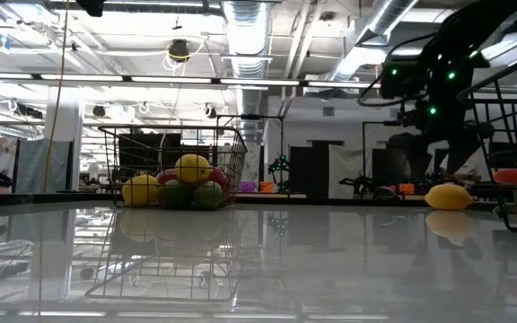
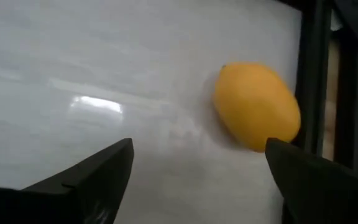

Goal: Sort produce into baskets
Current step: Put the lemon into the left wire basket

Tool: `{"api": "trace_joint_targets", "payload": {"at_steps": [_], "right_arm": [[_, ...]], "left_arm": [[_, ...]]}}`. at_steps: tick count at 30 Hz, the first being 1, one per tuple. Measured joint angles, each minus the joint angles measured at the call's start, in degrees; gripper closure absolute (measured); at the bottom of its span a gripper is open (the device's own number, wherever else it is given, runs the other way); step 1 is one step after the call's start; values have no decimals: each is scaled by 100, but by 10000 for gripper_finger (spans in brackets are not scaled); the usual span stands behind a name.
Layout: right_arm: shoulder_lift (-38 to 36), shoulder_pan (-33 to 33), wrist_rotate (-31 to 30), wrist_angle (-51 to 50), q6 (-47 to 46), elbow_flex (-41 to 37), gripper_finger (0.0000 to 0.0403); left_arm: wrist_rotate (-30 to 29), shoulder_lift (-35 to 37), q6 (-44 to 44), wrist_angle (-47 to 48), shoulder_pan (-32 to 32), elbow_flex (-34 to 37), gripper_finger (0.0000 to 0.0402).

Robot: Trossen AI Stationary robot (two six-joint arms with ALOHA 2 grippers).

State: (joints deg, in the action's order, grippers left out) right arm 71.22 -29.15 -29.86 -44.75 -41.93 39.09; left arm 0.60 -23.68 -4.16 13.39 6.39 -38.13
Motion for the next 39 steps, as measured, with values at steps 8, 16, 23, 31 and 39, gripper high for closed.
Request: {"api": "trace_joint_targets", "payload": {"at_steps": [8,16,23,31,39], "right_arm": [[507,-234,-588,115,192,0,31],[685,-383,-751,408,557,0,33],[542,-567,-748,365,643,-2,33],[511,-1025,-512,1959,1077,-791,33],[573,-1299,363,2467,1353,-1069,33]], "left_arm": [[0,-1,-110,4,0,0,123],[-22,0,-133,4,0,0,123],[-21,0,-66,27,0,0,123],[-20,0,61,124,-1,0,123],[-107,-33,24,49,-1,0,123]]}}
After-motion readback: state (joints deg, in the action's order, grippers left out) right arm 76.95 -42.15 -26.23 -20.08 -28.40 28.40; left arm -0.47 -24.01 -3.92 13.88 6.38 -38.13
